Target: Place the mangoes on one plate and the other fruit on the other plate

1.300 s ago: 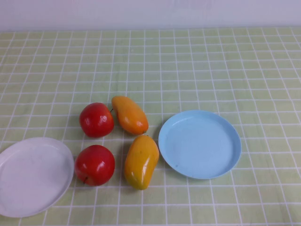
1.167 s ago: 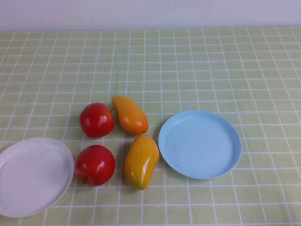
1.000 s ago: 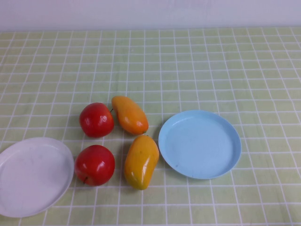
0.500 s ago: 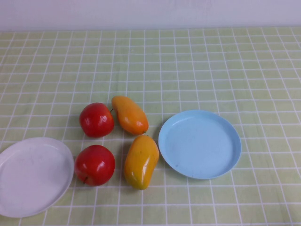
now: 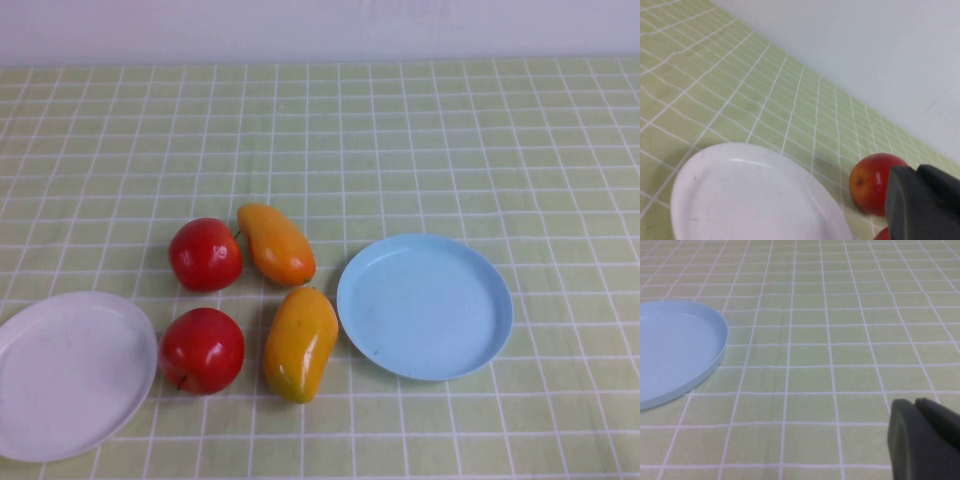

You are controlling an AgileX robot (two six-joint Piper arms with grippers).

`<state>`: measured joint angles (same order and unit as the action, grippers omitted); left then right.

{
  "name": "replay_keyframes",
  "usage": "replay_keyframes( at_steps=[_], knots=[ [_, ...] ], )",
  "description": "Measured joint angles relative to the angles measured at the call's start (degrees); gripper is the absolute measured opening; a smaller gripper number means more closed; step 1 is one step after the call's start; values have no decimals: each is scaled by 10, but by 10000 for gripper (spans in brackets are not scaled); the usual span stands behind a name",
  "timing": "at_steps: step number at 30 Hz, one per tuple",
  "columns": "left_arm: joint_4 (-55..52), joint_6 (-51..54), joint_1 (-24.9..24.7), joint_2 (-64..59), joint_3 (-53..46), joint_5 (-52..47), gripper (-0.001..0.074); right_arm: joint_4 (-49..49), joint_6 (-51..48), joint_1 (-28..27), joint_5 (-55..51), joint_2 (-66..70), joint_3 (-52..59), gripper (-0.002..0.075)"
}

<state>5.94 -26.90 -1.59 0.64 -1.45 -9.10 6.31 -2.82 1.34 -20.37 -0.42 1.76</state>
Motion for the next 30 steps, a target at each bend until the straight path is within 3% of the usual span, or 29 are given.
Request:
replay_keyframes(
  at_steps=[8, 12, 23, 30],
  knots=[
    [10, 1, 0, 0, 2, 14, -1, 0, 0, 0, 0, 0, 0, -16],
    [12, 14, 0, -34, 62, -50, -2, 0, 0, 0, 0, 0, 0, -17],
    [53, 260, 0, -315, 308, -306, -1, 0, 0, 0, 0, 0, 0, -16],
    [130, 426, 0, -498, 415, -374, -1, 0, 0, 0, 0, 0, 0, -16]
  ],
)
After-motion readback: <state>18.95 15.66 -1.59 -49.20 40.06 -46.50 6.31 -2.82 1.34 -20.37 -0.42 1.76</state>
